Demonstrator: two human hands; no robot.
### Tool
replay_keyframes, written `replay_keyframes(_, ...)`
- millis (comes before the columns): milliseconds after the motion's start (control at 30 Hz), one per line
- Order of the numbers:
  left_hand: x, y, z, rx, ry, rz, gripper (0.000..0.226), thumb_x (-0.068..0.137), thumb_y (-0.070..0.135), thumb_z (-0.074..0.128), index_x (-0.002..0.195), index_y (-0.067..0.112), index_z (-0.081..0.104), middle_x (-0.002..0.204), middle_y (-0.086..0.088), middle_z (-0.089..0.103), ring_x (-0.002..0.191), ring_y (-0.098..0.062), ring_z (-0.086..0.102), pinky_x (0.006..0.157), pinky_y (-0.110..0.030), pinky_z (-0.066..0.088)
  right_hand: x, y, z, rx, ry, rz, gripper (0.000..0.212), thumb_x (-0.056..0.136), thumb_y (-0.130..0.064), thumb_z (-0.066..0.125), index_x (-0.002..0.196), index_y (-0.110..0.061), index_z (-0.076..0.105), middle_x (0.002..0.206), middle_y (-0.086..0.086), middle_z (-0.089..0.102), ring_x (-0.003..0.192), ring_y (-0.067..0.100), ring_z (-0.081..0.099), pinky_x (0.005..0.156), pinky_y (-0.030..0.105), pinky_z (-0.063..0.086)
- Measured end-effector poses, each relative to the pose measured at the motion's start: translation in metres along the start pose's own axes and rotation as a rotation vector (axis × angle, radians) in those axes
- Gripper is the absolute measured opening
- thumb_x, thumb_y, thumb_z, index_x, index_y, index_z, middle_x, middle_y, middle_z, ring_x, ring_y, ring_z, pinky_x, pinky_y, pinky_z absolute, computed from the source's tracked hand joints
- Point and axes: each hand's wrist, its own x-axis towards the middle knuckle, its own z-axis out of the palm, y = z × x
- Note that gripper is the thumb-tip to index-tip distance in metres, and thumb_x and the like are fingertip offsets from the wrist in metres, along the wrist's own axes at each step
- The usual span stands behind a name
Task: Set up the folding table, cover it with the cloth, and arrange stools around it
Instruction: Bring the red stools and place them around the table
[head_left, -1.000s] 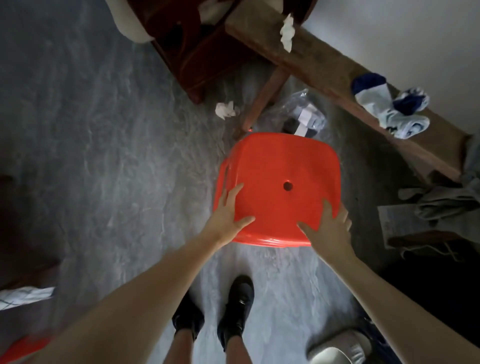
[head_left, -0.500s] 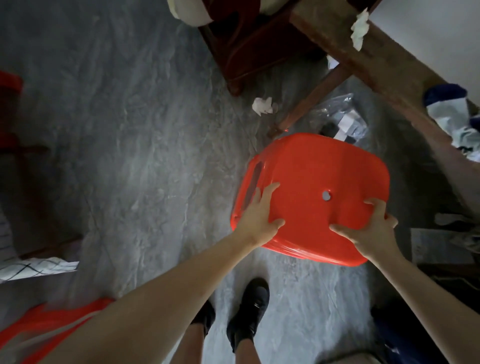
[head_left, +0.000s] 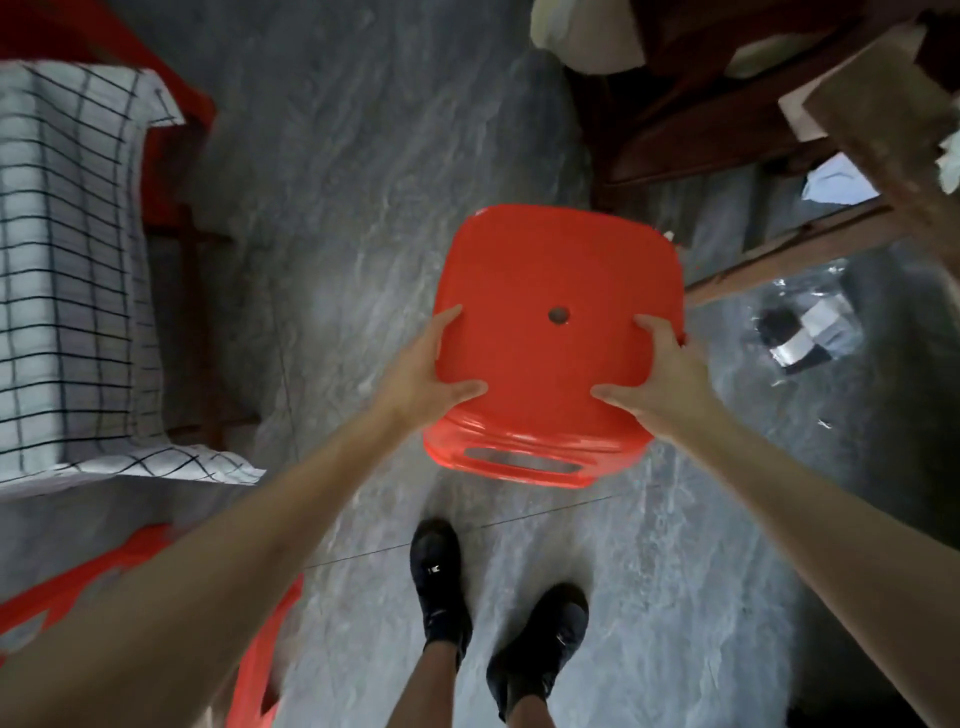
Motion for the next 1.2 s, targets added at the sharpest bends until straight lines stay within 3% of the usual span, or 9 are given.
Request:
replay_keyframes(67, -0.003, -0.022, -0.032, -0.029, 0.103, -0.058, 0.097, 0.070, 0.020, 0.086, 0.150, 0.024, 0.032, 0.143, -0.001, 0.049, 0.125, -0.017, 0.051, 0.100, -0.019, 0.036, 0.019, -0.047, 0.019, -0.012, -0.031, -0.074, 0.097, 0.061, -0.036, 0.089, 0.141, -0.032, 0.035, 0.143, 0.020, 0.026, 0.128, 0.039, 0.040, 0.111, 0.042, 0.035)
replay_keyframes(200, -0.016, -0.061, -0.080, -0.081, 0.311, -0.181, 0.094, 0.071, 0.024, 0.086, 0.149, 0.028, 0.034, 0.142, 0.002, 0.051, 0.126, -0.013, 0.051, 0.098, -0.015, 0.033, 0.052, -0.133, 0.057, -0.051, -0.135, -0.201, 0.092, 0.063, -0.028, 0.088, 0.139, -0.030, 0.038, 0.144, 0.017, 0.023, 0.127, 0.035, 0.043, 0.111, 0.038, 0.036)
replay_keyframes(300, -0.028, -0.083, -0.093, -0.180, 0.480, -0.257, 0.091, 0.074, 0.025, 0.082, 0.150, 0.027, 0.031, 0.145, 0.002, 0.048, 0.125, -0.009, 0.048, 0.098, -0.015, 0.031, 0.077, -0.196, 0.077, -0.086, -0.162, -0.304, 0.085, 0.066, -0.021, 0.086, 0.139, -0.024, 0.042, 0.143, 0.016, 0.027, 0.124, 0.030, 0.047, 0.108, 0.026, 0.033)
replay_keyframes(400, -0.032, -0.092, -0.082, -0.270, 0.600, -0.344, 0.092, 0.077, 0.024, 0.078, 0.152, 0.025, 0.024, 0.150, -0.004, 0.038, 0.134, -0.017, 0.040, 0.101, -0.018, 0.028, 0.087, -0.254, 0.094, -0.130, -0.171, -0.427, 0.077, 0.068, -0.022, 0.083, 0.136, -0.022, 0.047, 0.139, 0.014, 0.034, 0.123, 0.023, 0.046, 0.102, 0.017, 0.029)
replay_keyframes(533, -0.032, -0.094, -0.072, -0.293, 0.603, -0.355, 0.095, 0.077, 0.020, 0.077, 0.154, 0.024, 0.021, 0.155, -0.010, 0.026, 0.140, -0.020, 0.029, 0.110, -0.028, 0.026, 0.069, -0.305, 0.126, -0.263, -0.220, -0.607, 0.067, 0.071, -0.024, 0.077, 0.132, -0.021, 0.051, 0.139, 0.015, 0.036, 0.128, 0.031, 0.040, 0.110, 0.030, 0.031)
replay_keyframes(700, -0.039, -0.098, -0.097, -0.242, 0.564, -0.431, 0.087, 0.080, 0.028, 0.073, 0.152, 0.026, 0.025, 0.162, -0.009, 0.004, 0.148, -0.021, 0.013, 0.110, -0.040, 0.031, 0.036, -0.323, 0.151, -0.422, -0.313, -0.642, 0.064, 0.077, -0.024, 0.073, 0.135, -0.019, 0.047, 0.142, 0.017, 0.032, 0.129, 0.036, 0.034, 0.107, 0.042, 0.037)
replay_keyframes(900, -0.090, -0.114, -0.122, -0.150, 0.578, -0.443, 0.070, 0.081, 0.041, 0.063, 0.145, 0.033, 0.033, 0.163, 0.002, -0.005, 0.147, -0.030, 0.018, 0.108, -0.053, 0.036, -0.002, -0.318, 0.153, -0.523, -0.384, -0.716, 0.059, 0.080, -0.023, 0.069, 0.135, -0.023, 0.047, 0.140, 0.017, 0.032, 0.126, 0.037, 0.036, 0.105, 0.040, 0.036)
replay_keyframes(1200, -0.236, -0.108, -0.099, 0.040, 0.643, -0.594, 0.062, 0.079, 0.031, 0.064, 0.137, 0.030, 0.041, 0.161, 0.006, -0.004, 0.138, -0.032, 0.027, 0.101, -0.051, 0.041, -0.111, -0.308, 0.144, -0.622, -0.533, -0.978, 0.056, 0.077, -0.030, 0.067, 0.130, -0.023, 0.049, 0.134, 0.013, 0.042, 0.124, 0.034, 0.039, 0.105, 0.046, 0.037)
